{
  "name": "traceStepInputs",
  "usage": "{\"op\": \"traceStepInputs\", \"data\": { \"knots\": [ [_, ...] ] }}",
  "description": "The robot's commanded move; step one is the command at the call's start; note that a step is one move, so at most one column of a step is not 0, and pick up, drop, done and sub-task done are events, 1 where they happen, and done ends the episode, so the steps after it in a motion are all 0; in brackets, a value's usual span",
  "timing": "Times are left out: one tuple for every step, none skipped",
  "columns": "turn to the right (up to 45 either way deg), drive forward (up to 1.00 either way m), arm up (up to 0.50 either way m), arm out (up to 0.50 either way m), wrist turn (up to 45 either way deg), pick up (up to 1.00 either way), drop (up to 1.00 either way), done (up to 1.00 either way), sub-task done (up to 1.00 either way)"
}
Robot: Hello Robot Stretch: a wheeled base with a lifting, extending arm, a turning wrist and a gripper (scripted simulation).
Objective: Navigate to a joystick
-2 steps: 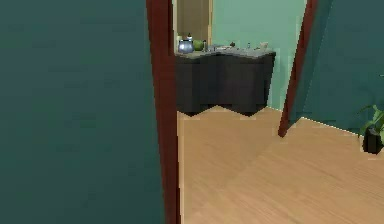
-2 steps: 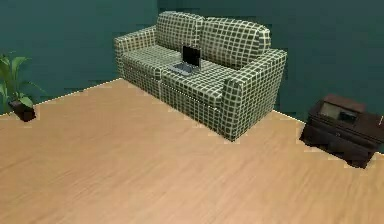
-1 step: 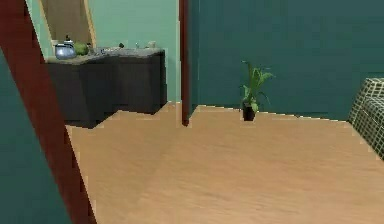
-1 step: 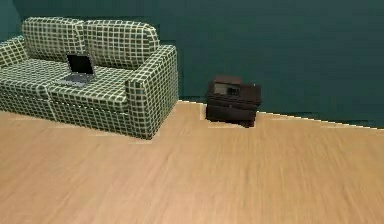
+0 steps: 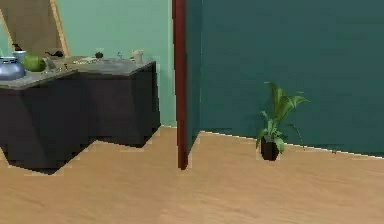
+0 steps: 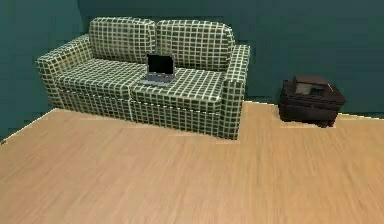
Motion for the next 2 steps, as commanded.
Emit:
{"op": "traceStepInputs", "data": {
  "knots": [
    [45.0, 0.00, 0.00, 0.00, 0.0, 0.00, 0.00, 0.00, 0.00],
    [0.0, 0.05, 0.00, 0.00, 0.0, 0.00, 0.00, 0.00, 0.00]
  ]
}}
